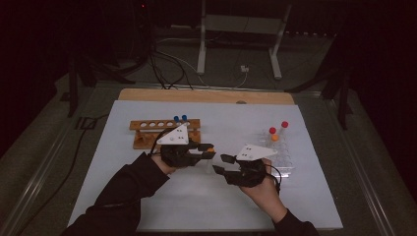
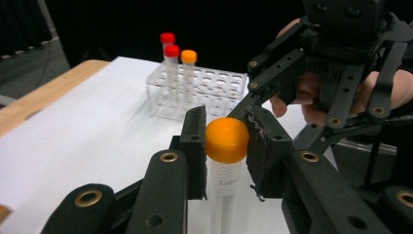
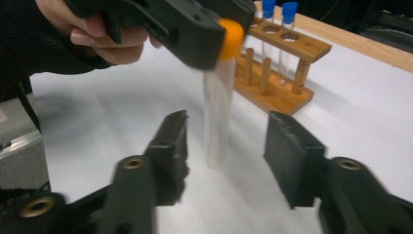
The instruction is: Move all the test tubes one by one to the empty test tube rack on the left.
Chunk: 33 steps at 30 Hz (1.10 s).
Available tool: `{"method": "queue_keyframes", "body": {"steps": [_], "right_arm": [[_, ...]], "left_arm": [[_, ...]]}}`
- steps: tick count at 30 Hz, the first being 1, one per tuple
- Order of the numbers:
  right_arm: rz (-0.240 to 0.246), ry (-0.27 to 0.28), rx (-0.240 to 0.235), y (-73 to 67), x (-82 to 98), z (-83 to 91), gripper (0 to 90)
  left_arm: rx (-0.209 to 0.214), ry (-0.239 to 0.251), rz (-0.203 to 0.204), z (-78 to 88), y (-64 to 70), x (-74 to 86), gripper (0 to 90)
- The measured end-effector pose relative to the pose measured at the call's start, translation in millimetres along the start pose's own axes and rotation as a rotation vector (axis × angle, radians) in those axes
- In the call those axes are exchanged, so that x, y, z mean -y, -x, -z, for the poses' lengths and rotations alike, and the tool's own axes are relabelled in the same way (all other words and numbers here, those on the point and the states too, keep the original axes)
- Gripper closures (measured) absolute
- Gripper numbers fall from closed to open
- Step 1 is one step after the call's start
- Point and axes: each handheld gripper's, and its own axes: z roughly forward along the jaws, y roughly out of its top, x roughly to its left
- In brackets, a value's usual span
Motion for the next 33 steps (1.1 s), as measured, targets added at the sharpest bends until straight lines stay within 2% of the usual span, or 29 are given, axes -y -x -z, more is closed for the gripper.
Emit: {"method": "queue_keyframes", "body": {"steps": [9,16,19,22,28,33], "right_arm": [[-0.038,0.035,0.031,3.2,-0.6,5.5,23.6],[-0.064,0.052,0.04,5.0,-1.9,7.3,2.7],[-0.071,0.058,0.039,6.2,-1.4,8.0,0.0],[-0.073,0.062,0.021,7.6,-0.9,9.1,0.0],[-0.077,0.065,0.017,8.5,-1.5,10.3,0.0],[-0.075,0.074,0.018,8.7,-2.2,12.1,0.0]], "left_arm": [[-0.074,0.016,0.005,24.1,-13.5,-9.0,72.1],[-0.153,0.029,0.028,46.8,-32.7,-11.6,72.0],[-0.189,0.036,0.046,56.9,-42.0,-10.8,72.1],[-0.228,0.034,0.055,66.7,-51.1,-10.9,72.1],[-0.312,0.05,0.072,86.1,-68.7,-11.9,72.1],[-0.383,0.056,0.082,93.9,-83.6,-10.4,72.1]]}}
